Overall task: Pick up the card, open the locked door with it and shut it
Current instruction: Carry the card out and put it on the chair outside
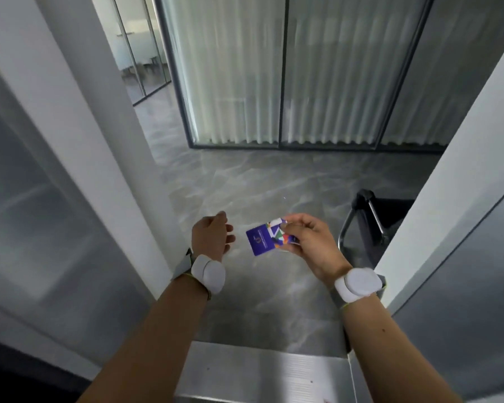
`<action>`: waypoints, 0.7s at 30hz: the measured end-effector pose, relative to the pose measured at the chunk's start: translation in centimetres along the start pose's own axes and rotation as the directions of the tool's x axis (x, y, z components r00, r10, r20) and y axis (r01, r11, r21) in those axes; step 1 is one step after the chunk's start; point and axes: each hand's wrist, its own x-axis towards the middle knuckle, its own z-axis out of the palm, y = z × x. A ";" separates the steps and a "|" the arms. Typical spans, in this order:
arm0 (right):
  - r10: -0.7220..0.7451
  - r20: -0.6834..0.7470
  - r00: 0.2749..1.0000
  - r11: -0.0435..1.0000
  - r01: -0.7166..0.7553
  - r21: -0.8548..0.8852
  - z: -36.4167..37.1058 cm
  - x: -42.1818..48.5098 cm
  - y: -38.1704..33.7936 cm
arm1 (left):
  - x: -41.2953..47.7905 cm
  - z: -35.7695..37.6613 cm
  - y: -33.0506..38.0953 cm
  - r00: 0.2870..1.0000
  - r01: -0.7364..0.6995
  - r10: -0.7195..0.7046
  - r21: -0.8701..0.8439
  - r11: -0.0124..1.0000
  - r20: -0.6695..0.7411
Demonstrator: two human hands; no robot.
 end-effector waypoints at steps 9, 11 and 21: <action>0.067 -0.183 0.981 0.989 -0.041 0.141 -3.7 10.3 -1.8 | 11.1 10.9 1.3 0.984 0.132 -0.135 0.038 0.991 0.116; 0.080 -0.249 0.965 0.989 -0.045 0.142 -4.3 13.0 -2.3 | 13.8 13.1 1.8 0.978 0.146 -0.150 0.036 0.989 0.143; 0.044 -0.401 0.915 0.989 0.018 0.150 -4.1 27.9 -7.9 | 28.2 23.8 8.5 0.926 0.129 -0.135 0.041 0.991 0.354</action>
